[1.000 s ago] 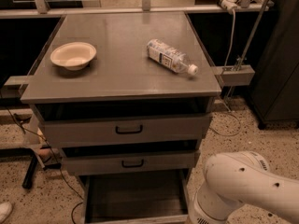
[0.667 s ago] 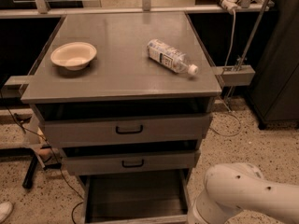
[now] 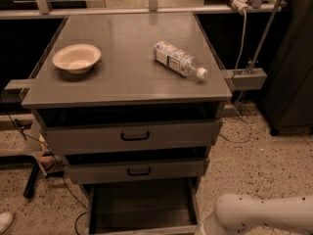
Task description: Close bottom drawer
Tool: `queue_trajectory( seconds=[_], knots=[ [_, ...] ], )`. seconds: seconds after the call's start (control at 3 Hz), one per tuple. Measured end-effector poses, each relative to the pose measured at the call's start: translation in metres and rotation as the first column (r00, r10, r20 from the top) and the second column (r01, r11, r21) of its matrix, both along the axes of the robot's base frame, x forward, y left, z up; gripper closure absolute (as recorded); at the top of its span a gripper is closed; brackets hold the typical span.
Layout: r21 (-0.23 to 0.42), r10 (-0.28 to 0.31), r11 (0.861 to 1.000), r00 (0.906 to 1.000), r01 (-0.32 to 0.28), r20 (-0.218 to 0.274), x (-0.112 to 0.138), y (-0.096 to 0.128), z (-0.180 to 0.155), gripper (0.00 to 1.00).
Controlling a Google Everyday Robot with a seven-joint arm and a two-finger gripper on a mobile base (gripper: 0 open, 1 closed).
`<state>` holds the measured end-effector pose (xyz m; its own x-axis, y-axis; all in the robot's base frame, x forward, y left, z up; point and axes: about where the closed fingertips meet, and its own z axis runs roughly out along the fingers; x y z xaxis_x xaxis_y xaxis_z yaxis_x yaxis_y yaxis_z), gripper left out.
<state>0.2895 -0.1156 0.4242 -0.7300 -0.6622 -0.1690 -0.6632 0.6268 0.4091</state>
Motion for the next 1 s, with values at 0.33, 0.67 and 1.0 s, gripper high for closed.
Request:
queue_trajectory(
  seconds=[0.33,0.67,1.0],
  knots=[
    [0.017,-0.004,1.000,0.9994,0.004,-0.033,-0.010,0.005,-0.013,1.00],
    [0.016,-0.004,1.000,0.9995,0.004,-0.032,-0.010,0.005,-0.013,1.00],
    [0.015,-0.019,1.000,0.9982,0.020,-0.056,-0.012,0.010,-0.036,1.00]
  ],
)
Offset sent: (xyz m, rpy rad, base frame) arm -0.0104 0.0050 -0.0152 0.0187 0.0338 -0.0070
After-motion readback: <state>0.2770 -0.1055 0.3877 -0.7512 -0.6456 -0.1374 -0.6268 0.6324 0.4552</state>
